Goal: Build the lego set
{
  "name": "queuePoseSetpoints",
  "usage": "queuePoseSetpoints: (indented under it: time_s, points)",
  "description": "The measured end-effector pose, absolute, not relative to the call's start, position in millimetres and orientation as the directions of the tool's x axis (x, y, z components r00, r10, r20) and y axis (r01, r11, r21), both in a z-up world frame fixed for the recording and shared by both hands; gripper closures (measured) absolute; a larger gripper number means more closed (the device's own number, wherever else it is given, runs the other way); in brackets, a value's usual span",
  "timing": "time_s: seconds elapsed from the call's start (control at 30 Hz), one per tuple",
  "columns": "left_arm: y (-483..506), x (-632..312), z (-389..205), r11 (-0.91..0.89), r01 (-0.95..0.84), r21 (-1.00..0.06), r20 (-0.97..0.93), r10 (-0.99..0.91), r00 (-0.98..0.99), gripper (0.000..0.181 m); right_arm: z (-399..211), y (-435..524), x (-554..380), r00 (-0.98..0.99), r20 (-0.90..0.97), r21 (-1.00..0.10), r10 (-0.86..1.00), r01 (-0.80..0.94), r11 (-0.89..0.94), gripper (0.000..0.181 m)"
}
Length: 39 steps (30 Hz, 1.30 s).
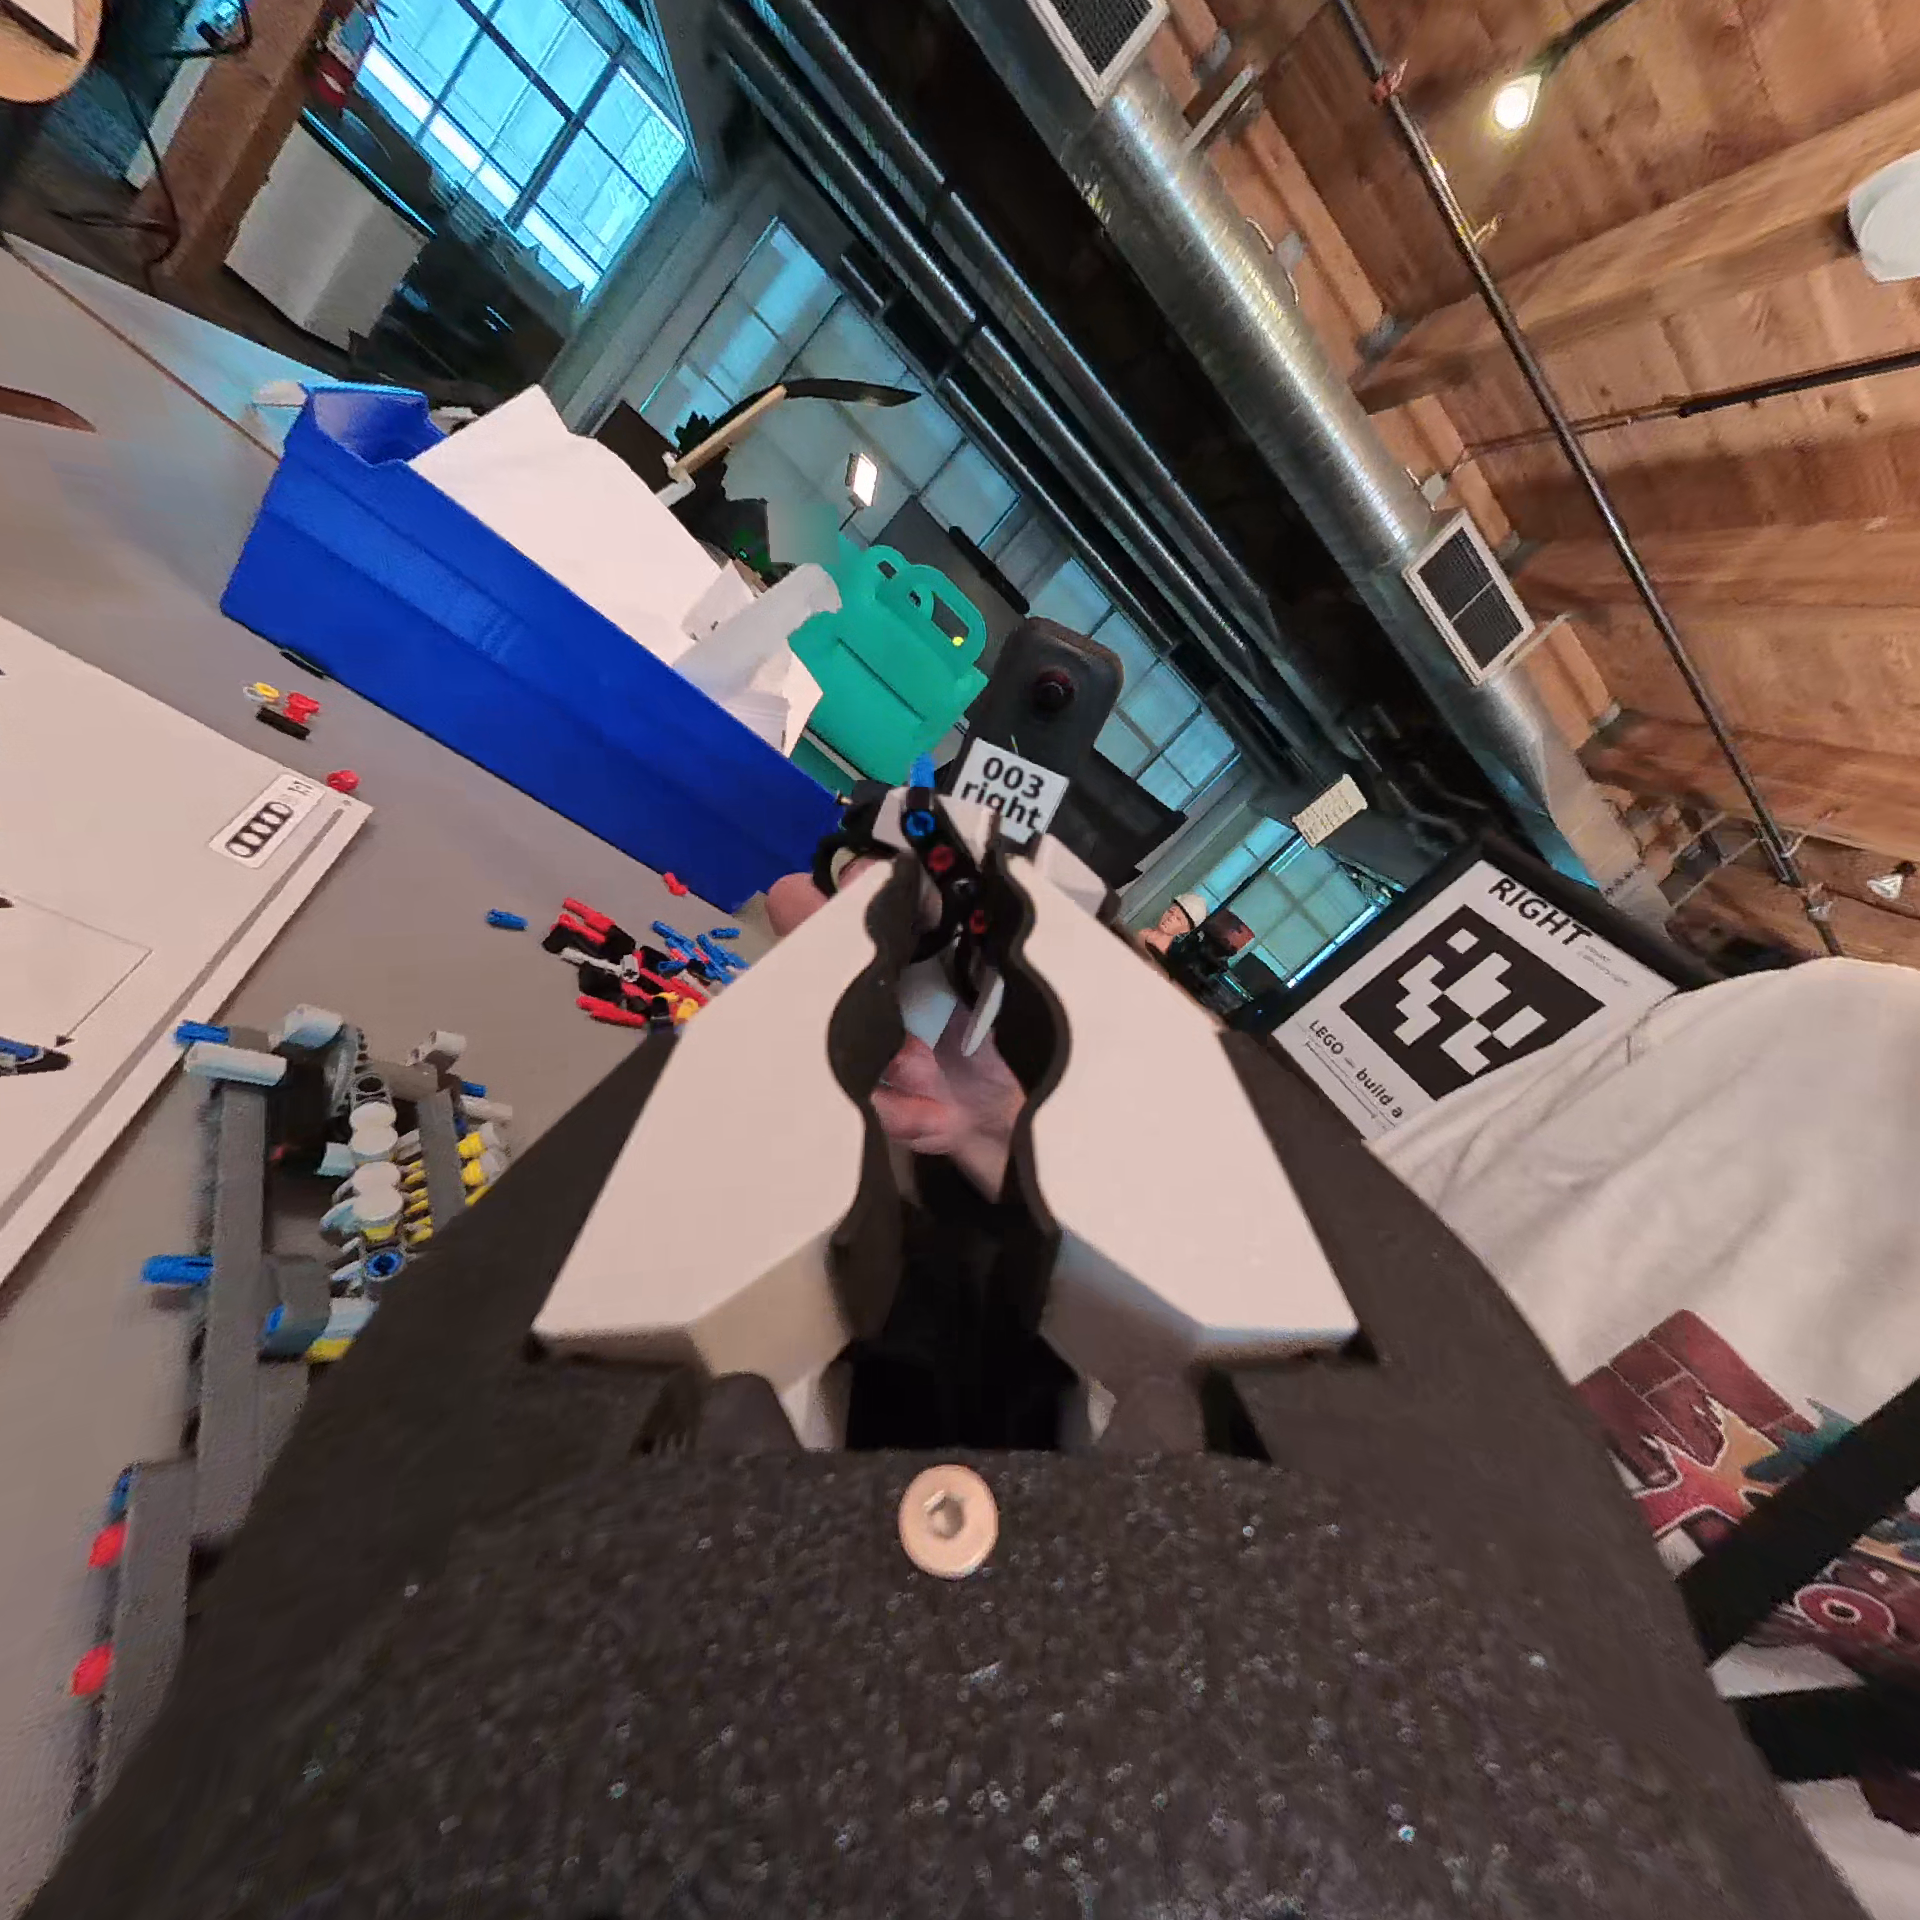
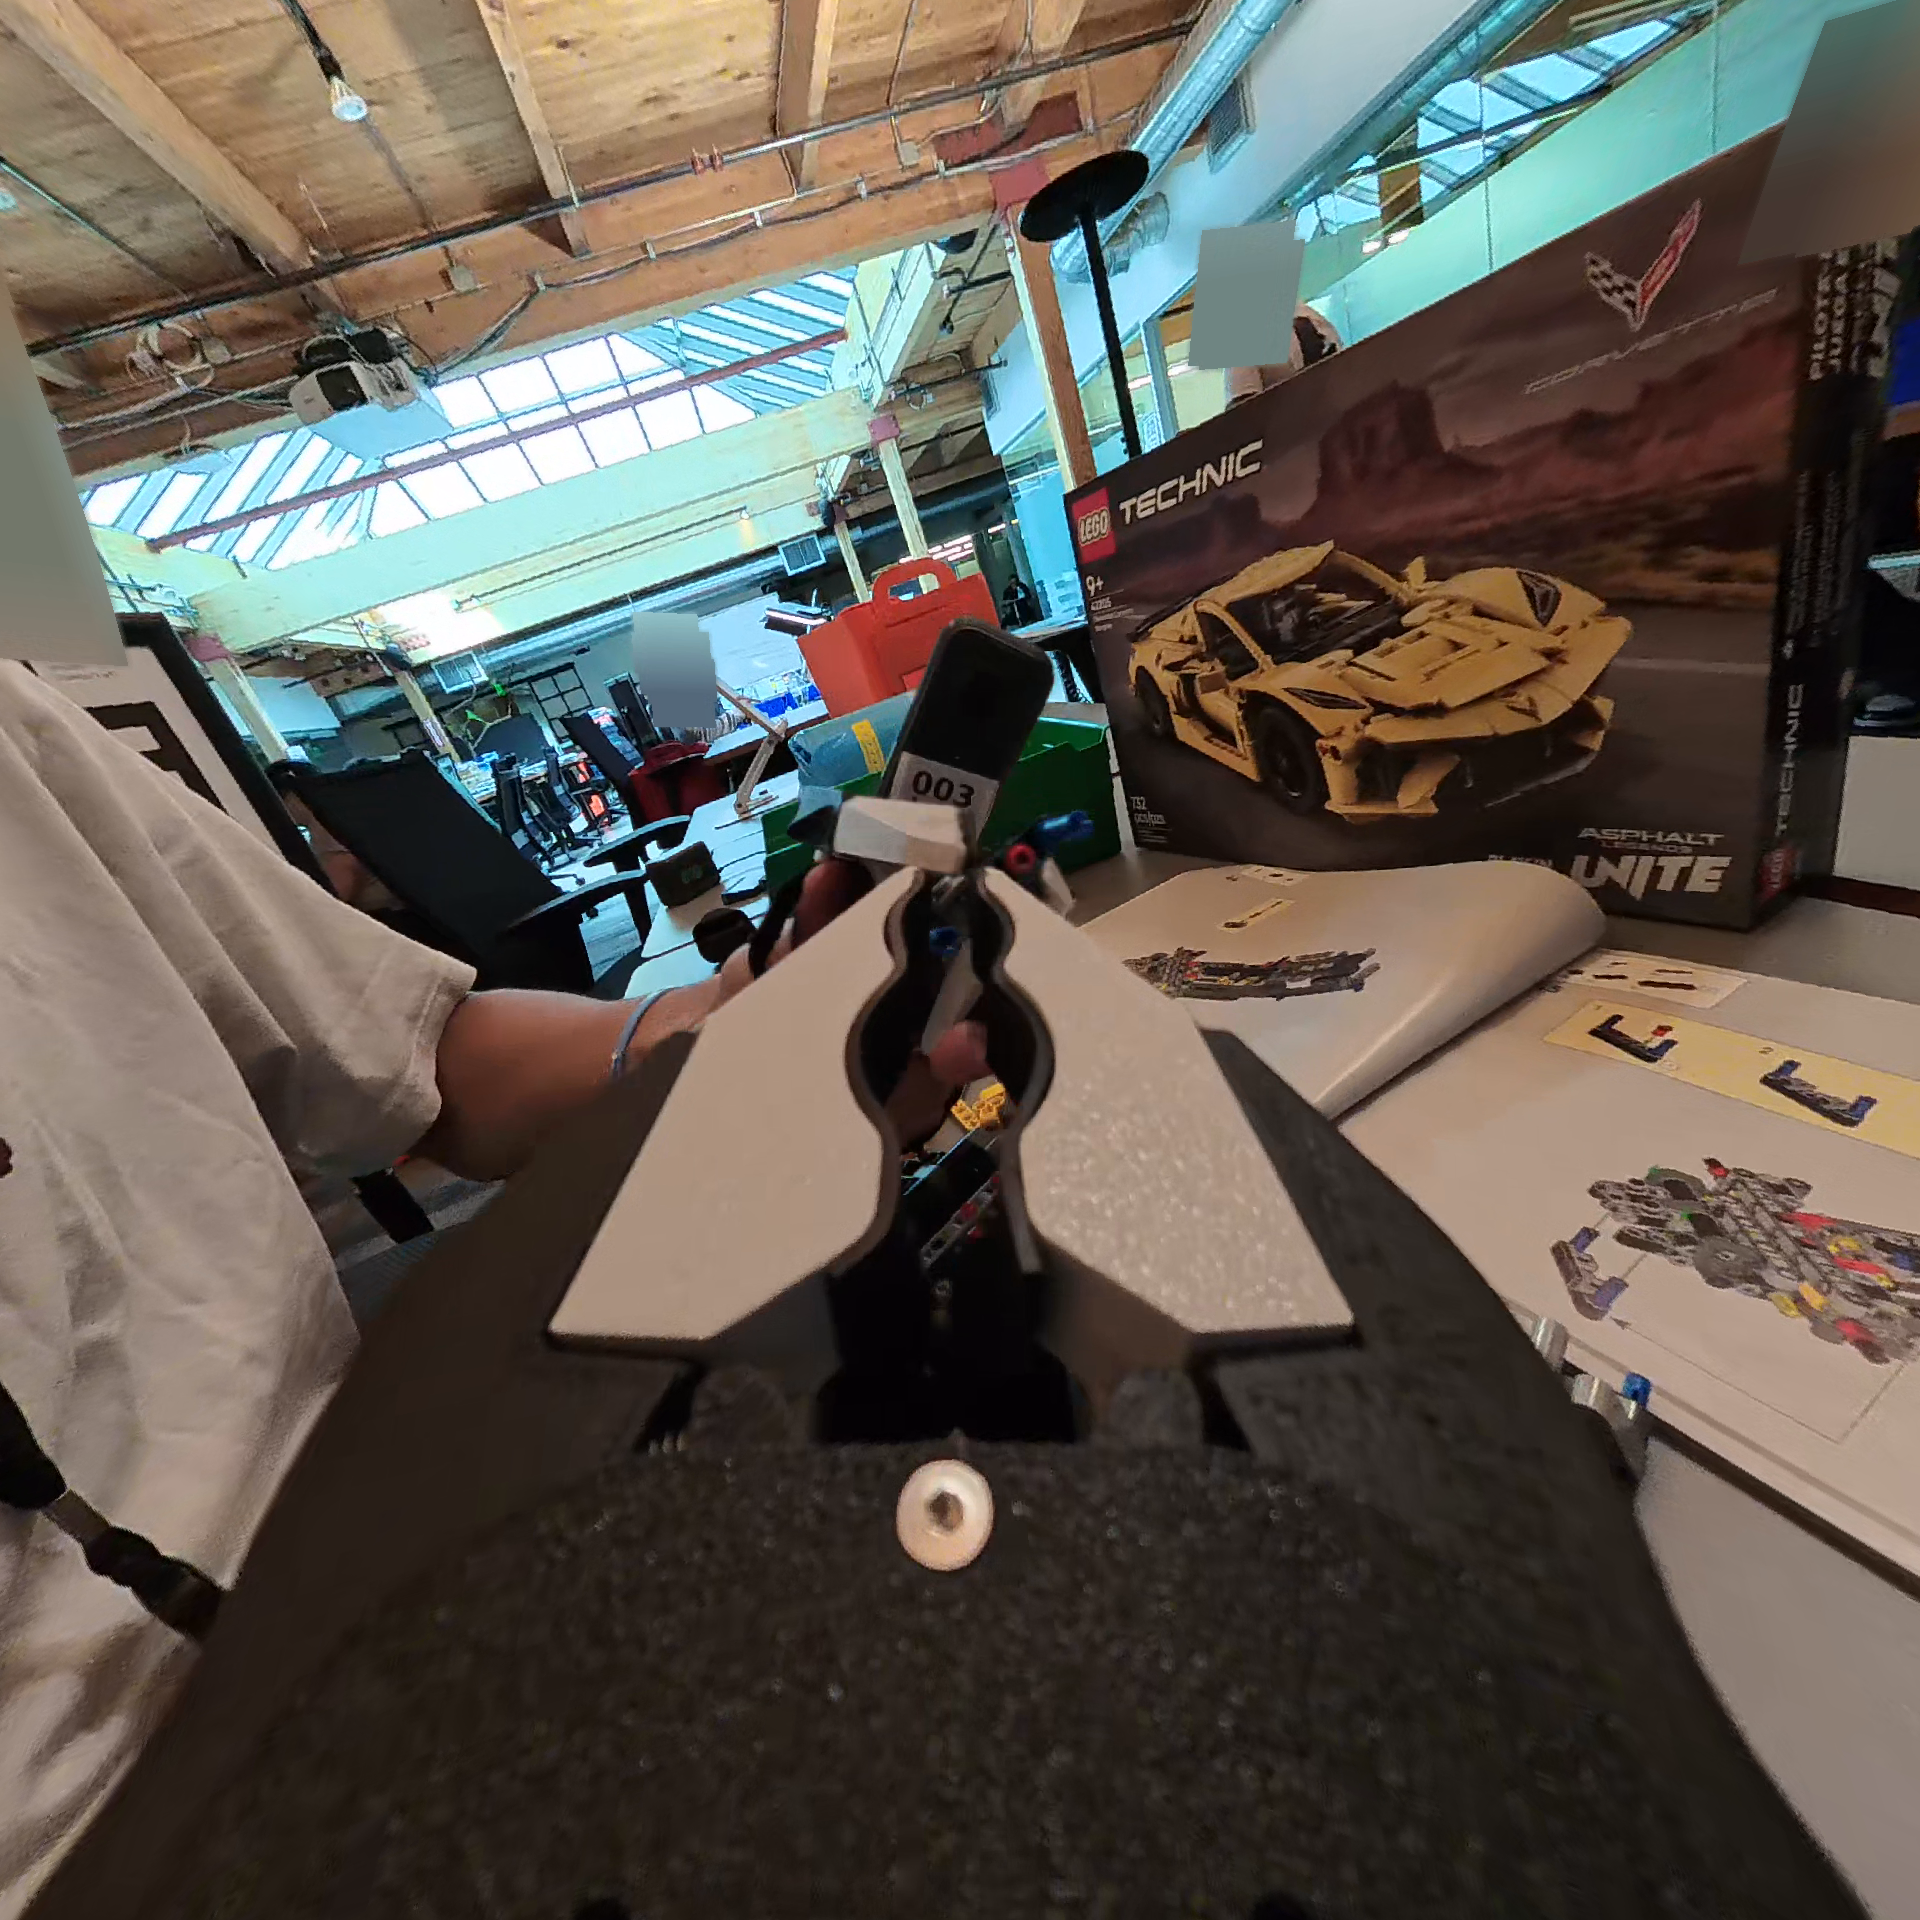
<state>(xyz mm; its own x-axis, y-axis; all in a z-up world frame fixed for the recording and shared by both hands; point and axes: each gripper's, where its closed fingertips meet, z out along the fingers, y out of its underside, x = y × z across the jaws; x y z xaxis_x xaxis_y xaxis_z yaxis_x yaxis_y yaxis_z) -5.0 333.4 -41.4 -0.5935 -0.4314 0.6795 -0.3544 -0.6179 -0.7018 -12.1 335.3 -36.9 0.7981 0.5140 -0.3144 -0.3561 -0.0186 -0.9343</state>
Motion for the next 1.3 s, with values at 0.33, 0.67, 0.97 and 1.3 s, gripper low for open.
queuePoseSetpoints:
  time_s: [0.33, 0.67, 0.97, 1.3]
  points:
    - [339.3, -1.2, -52.6, -0.56, -0.346, -0.753, 0.643, -0.514, -0.568, 0.175, -52.2, 341.0, -7.0, 0.762, -0.43, -0.897, 0.485, -0.42, -0.135, 0.177]
    - [338.1, -1.1, -50.3, -0.448, -0.232, -0.863, 0.496, -0.666, -0.557, 0.175, -49.6, 340.4, -5.3, 0.723, -0.487, -0.863, 0.491, -0.484, -0.143, 0.179]
    - [345.8, -1.2, -50.2, -0.561, -0.296, -0.773, 0.615, -0.547, -0.569, 0.175, -52.6, 339.7, -8.0, 0.786, -0.386, -0.918, 0.484, -0.381, -0.112, 0.176]
    - [343.5, -0.9, -51.4, -0.5, -0.255, -0.827, 0.548, -0.618, -0.564, 0.175, -57.3, 340.7, -7.0, 0.755, -0.446, -0.891, 0.481, -0.423, -0.162, 0.181]
